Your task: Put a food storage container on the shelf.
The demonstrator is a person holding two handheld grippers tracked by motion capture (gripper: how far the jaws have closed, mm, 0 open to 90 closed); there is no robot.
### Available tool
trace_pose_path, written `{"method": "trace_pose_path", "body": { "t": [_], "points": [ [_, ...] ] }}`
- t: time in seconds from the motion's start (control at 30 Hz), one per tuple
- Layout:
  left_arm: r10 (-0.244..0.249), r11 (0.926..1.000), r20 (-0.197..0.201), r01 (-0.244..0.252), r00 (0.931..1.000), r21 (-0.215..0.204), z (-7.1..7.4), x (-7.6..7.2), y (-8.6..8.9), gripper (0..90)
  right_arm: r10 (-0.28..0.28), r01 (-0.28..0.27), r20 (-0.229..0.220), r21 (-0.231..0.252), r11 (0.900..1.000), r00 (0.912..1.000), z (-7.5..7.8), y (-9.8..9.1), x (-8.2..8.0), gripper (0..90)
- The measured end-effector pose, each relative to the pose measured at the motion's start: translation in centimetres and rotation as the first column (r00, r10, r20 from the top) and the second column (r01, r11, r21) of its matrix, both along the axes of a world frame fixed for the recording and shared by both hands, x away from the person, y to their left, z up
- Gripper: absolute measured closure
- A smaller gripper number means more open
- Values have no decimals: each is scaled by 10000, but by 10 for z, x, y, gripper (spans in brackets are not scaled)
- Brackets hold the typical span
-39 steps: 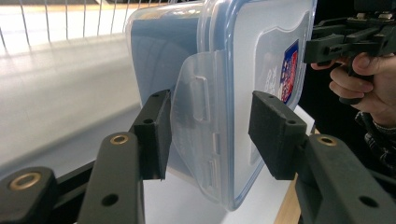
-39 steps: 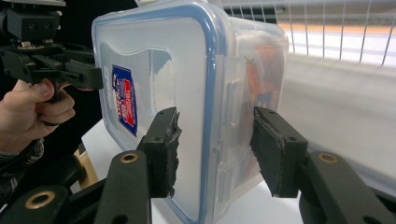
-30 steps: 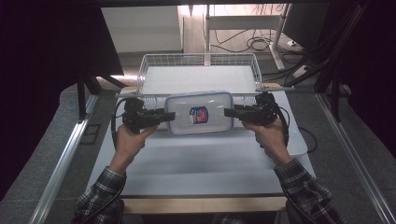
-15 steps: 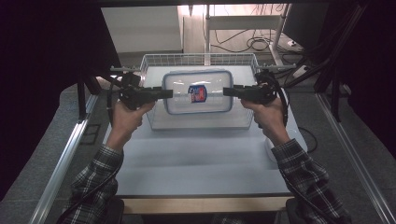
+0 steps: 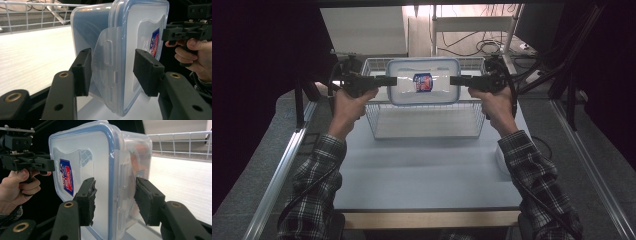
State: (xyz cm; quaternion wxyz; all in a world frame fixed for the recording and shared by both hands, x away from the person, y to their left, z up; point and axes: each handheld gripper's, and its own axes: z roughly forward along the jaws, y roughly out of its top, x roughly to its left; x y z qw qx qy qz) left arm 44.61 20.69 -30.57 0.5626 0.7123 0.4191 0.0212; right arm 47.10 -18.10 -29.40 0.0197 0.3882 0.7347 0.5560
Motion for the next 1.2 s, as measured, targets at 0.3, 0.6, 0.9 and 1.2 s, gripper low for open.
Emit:
{"method": "trace_pose_path", "body": {
  "t": [0.3, 0.6, 0.9, 1.2],
  "points": [
    [134, 9999, -319, -137, 9994, -89, -5, 19, -1, 497, -202, 205, -405, 74, 9998, 9990, -3, 0, 20, 514],
    [121, 9998, -308, -127, 9995, -171, -7, 25, 0, 494, -225, 236, -633, 164, 9996, 9977, -6, 0, 28, 504],
    [157, 9991, -597, -179, 9981, -372, -11, 33, 2, 493, -640, 620, -408, -499, 9968, 9971, -8, 4, 29, 556],
    [503, 9985, -840, -519, 9952, -173, -13, 40, -1, 424, -897, 868, -312, -835, 9927, 9955, -10, 3, 30, 611]
  ]
}}
